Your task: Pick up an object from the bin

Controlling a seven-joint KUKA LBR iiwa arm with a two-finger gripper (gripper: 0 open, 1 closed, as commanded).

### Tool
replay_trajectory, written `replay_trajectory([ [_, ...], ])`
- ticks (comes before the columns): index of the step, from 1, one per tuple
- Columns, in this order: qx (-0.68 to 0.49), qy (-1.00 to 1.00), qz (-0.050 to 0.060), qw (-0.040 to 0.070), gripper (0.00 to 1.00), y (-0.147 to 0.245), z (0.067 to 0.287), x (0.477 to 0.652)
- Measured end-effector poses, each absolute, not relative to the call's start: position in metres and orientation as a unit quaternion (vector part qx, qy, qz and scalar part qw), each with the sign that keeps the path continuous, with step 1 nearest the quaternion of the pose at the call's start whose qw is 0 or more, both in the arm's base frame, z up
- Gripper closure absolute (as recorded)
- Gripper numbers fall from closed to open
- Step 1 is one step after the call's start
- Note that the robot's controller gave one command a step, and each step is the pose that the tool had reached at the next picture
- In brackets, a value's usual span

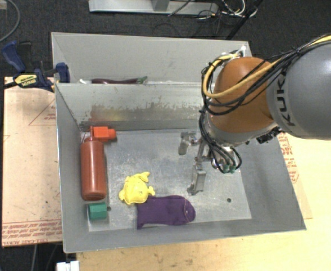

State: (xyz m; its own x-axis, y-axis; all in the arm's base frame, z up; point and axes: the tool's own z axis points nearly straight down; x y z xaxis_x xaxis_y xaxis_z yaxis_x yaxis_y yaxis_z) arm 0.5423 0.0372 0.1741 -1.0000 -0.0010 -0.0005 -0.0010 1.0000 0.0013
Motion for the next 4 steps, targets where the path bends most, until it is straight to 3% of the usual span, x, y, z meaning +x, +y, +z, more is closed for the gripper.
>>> replay_trajectory([
  [1,-0.023,1.000,0.000,0.002,0.00,0.078,0.131,0.521],
  [2,-0.151,0.989,0.002,0.009,1.00,0.092,0.074,0.523],
  [3,-0.151,0.989,0.002,0.009,1.00,0.092,0.074,0.523],
  [4,-0.128,0.992,0.003,0.010,1.00,0.083,0.168,0.517],
])
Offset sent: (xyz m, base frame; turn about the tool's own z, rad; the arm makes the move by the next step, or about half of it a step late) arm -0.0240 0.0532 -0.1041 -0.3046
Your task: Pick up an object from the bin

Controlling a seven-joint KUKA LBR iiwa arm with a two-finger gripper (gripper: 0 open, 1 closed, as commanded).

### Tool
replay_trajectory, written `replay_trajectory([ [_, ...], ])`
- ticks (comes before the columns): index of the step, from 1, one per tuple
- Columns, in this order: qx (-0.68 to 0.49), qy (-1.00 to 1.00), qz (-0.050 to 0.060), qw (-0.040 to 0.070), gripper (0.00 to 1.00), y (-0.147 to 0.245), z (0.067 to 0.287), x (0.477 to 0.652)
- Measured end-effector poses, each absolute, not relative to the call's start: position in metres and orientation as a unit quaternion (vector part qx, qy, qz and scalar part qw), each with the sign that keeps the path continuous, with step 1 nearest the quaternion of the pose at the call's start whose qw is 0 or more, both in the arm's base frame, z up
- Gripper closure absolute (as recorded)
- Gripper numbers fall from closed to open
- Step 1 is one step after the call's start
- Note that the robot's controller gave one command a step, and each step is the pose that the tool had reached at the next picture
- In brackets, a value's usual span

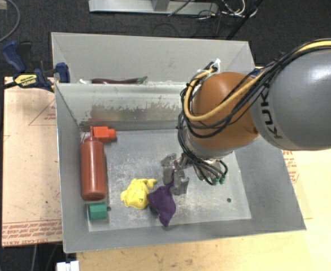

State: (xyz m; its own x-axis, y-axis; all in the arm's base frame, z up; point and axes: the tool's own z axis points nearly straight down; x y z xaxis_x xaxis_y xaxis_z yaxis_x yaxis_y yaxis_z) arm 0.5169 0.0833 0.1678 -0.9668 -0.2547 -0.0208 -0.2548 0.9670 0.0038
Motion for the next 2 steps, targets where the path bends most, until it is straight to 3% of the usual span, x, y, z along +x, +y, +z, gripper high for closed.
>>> replay_trajectory([
  [1,-0.128,0.992,0.003,0.010,1.00,0.083,0.168,0.517],
  [2,-0.166,0.986,0.003,0.012,1.00,0.075,0.270,0.509],
])
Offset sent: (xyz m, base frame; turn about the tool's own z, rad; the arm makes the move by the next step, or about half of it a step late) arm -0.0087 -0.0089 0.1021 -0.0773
